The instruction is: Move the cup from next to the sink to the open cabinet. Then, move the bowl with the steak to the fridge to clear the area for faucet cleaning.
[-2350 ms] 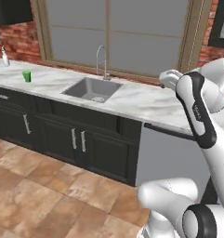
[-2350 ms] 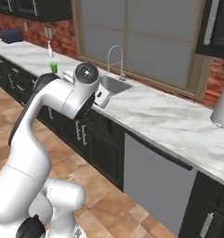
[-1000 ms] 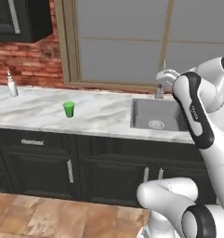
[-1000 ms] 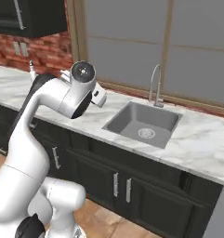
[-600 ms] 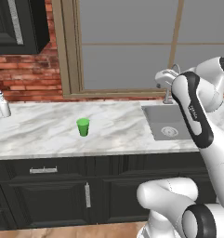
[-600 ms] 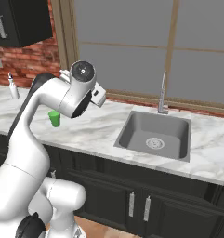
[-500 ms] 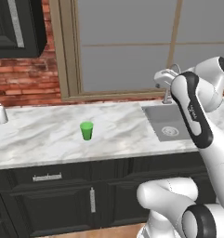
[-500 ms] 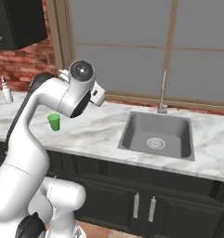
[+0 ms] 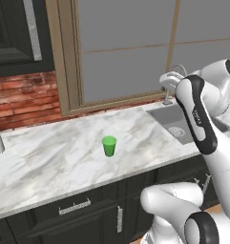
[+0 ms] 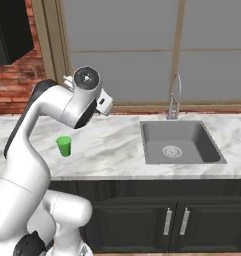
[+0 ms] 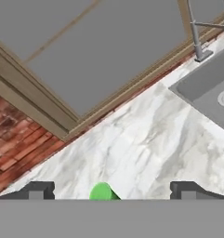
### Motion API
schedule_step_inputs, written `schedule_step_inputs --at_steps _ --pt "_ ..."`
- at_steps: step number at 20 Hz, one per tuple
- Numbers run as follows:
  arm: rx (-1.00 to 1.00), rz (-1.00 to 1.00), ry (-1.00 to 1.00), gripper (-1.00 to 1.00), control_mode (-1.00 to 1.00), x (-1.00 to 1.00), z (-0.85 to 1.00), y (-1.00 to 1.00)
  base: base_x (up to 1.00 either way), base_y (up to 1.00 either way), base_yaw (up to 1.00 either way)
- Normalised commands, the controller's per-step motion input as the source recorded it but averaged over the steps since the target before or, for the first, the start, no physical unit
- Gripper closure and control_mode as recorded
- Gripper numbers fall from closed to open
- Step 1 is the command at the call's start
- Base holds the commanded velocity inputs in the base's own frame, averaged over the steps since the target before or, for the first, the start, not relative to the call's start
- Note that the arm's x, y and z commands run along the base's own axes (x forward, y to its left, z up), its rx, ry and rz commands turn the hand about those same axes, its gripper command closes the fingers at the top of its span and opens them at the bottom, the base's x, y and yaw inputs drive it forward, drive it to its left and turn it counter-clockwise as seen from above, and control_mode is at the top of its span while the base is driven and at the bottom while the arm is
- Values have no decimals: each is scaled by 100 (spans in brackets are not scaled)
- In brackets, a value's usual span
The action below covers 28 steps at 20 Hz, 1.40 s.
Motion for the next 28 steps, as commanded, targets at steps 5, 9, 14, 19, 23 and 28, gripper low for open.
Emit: schedule_step_inputs --at_steps 5,9,14,19,23,28 --pt "0 0 0 -100 100 0 0 0 47 1 -2" --pt "5 0 19 -100 -100 22 -15 -6 25 0 0" --pt "15 1 70 -100 -100 36 -58 -5 0 0 0" --pt "14 0 45 -100 -100 7 -59 10 0 0 0" --pt "20 0 21 -100 -100 -14 -59 27 0 0 0" --pt "18 -3 17 -100 -100 -17 -51 52 0 0 0"
